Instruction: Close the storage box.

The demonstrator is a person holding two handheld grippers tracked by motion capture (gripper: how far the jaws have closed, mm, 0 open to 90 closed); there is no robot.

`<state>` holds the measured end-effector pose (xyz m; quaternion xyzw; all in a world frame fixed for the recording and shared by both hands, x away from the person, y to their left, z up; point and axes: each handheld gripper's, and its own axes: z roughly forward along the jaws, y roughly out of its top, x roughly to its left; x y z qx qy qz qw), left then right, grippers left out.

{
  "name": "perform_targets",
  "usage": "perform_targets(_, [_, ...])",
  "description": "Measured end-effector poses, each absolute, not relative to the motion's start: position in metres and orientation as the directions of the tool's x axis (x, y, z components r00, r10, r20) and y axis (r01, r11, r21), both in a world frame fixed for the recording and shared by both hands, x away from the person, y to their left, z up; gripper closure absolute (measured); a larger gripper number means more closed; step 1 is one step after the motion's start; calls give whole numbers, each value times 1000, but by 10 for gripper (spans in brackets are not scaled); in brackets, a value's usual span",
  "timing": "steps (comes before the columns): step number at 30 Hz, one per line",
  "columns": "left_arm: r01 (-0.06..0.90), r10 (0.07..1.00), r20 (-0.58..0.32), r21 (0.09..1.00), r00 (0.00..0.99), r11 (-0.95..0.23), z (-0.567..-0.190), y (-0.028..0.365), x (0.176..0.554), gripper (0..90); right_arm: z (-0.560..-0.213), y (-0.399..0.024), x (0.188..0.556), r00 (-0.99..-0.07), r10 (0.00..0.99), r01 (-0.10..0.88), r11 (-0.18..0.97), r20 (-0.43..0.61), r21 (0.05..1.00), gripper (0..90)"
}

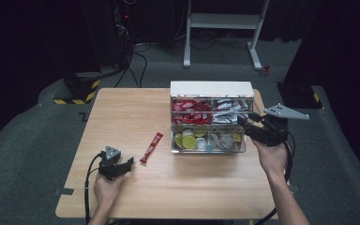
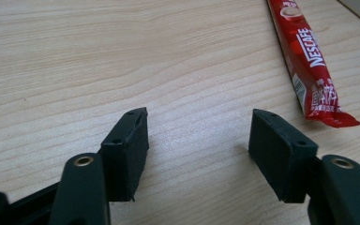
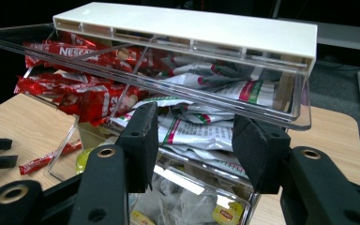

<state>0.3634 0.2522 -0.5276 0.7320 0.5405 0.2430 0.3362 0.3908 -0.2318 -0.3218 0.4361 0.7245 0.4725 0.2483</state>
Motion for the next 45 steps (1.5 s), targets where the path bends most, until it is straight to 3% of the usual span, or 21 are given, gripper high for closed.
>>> perform_targets(45, [628,957,-3,756,290,-188,-528,251,362,347,-368,-261,363,-465,881,406,121,91,906,449])
